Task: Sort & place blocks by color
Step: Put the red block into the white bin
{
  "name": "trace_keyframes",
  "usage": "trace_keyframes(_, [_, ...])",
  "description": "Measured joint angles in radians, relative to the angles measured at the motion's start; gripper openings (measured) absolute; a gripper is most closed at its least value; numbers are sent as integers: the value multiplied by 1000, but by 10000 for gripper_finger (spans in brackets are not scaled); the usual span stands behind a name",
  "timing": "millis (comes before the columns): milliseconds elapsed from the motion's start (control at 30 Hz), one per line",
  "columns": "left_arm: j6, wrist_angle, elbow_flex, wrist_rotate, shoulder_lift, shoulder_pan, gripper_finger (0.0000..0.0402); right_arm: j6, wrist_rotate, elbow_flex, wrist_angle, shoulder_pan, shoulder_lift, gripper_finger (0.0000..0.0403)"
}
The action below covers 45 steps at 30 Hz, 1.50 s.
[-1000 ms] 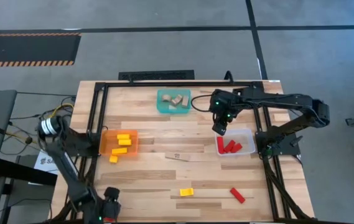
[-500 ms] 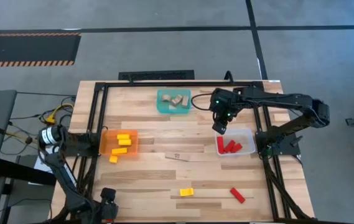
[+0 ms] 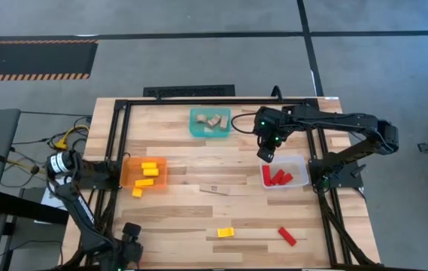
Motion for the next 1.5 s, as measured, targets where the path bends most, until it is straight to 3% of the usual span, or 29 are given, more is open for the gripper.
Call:
trace_keyframes(300, [130,-43,-5,19,-37,121,22,-3,1,0,1,-28,-5,122])
trace_keyframes(533, [306,-205,-5,-130,-183,267,16,4,0,0,-31,-55,-95,118])
trace_keyframes(733, [494,-406,-5,-250,-302,491,8,57,2,1,-94,-59,-265,118])
trace_keyframes(800, [565,-390,-5,-286,-328,588,8,69,2,1,-92,-59,-327,118])
trace_keyframes(933, [752,-219,-5,-262,-348,807,7,100,5,1,-89,-59,-435,118])
trace_keyframes(1167, [893,341,-4,-6,-252,1172,7,167,33,1,-79,-57,-555,118])
trace_keyframes(1333, [734,835,24,207,-79,1312,7,188,37,1,-85,-57,-587,118])
trace_keyframes(1500, [552,1036,189,290,143,1336,7,185,37,1,-118,-57,-591,118])
